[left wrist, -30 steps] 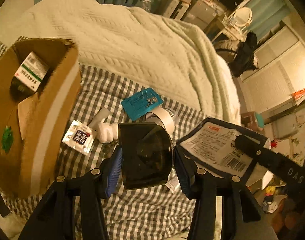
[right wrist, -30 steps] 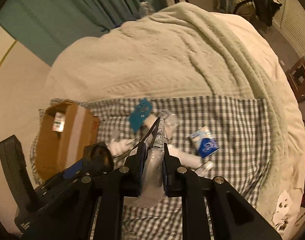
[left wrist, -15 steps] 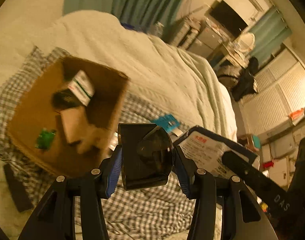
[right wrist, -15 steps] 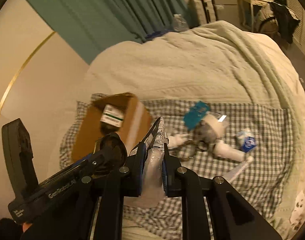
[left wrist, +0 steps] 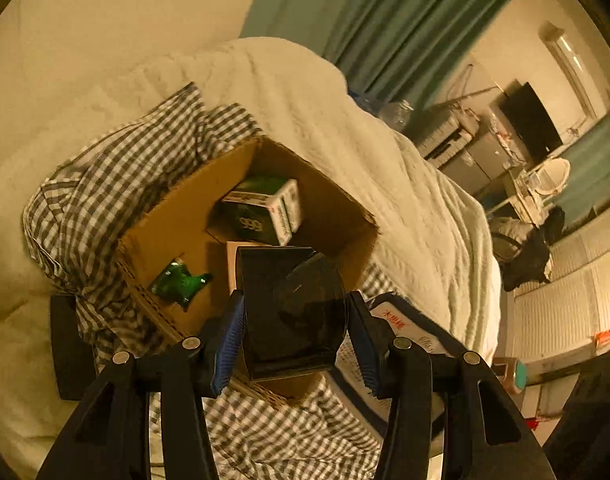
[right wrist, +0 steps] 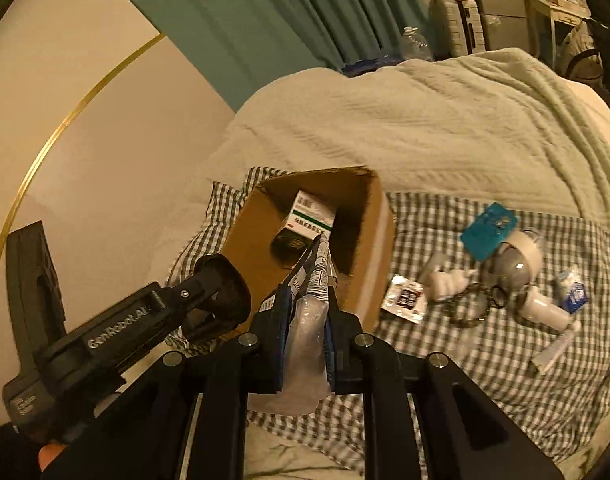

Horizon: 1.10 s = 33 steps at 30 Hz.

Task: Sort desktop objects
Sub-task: 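Carry both items over cardboard box and open both tools, then withdraw both open tools from the box back over the pile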

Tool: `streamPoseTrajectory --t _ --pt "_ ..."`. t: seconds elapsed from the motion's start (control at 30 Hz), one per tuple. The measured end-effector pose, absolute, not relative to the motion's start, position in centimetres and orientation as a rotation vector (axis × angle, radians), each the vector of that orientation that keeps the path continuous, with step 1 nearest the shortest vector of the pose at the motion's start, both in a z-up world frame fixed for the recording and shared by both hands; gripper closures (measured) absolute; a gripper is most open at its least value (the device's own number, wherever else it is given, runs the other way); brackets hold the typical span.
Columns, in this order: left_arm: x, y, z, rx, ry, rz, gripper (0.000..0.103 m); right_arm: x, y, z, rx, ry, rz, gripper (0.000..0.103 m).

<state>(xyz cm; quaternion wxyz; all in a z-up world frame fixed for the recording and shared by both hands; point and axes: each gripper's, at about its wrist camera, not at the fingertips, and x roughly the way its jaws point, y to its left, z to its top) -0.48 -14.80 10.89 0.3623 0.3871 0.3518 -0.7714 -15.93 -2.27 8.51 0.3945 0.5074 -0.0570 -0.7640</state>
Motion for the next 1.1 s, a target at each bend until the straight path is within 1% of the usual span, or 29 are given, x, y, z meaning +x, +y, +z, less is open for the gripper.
streamPoseTrajectory --t 0.2,0.27,0.3,0.37,0.4,0.43,0.47,0.5,0.53,0.73,0.8,0.97,1.1 --pt "-0.2 -17.3 10.4 1.018 0.835 -1.933 0.052 -15.7 -5.7 6.8 1.325 -0.106 -1.917 0.089" --pt "-0.4 -17.5 10.8 1.018 0.785 -1.939 0.052 -15.8 -6.5 6.4 1.328 -0.103 -1.914 0.089" --pt "-0.5 -17.6 11.1 1.013 0.764 -1.949 0.052 -15.8 -6.9 6.3 1.327 -0.102 -1.908 0.086" --pt "-0.8 -17.6 11.7 1.003 0.729 -1.965 0.049 -15.7 -7.4 6.2 1.316 -0.092 -1.904 0.086" --pt "-0.9 -17.7 12.0 1.002 0.712 -1.965 0.046 -15.8 -7.6 6.1 1.309 -0.084 -1.905 0.077" --pt "-1.1 -17.7 12.2 1.0 0.695 -1.961 0.035 -15.8 -7.7 6.1 1.304 -0.082 -1.905 0.067" --pt "-1.1 -17.8 12.4 0.993 0.683 -1.956 0.024 -16.0 -7.6 6.2 1.299 -0.085 -1.914 0.063" --pt "-1.2 -17.9 12.6 0.985 0.672 -1.95 0.02 -16.2 -7.6 6.2 1.297 -0.09 -1.923 0.058" --pt "-1.3 -18.0 12.8 0.978 0.662 -1.94 0.019 -16.3 -7.4 6.3 1.296 -0.094 -1.931 0.057" --pt "-1.8 -17.5 12.8 0.969 0.671 -1.909 0.019 -17.6 -4.6 7.6 1.26 -0.032 -2.015 0.057" --pt "-2.5 -16.4 12.5 0.987 0.664 -1.907 0.018 -18.3 -3.0 8.1 1.258 -0.044 -2.039 0.056" --pt "-4.9 -12.1 12.5 1.006 0.634 -1.95 0.018 -20.1 1.9 8.3 1.287 -0.111 -2.091 0.056" --pt "-7.5 -7.4 11.8 1.038 0.57 -2.025 0.018 -20.9 5.5 7.8 1.327 -0.14 -2.12 0.056"
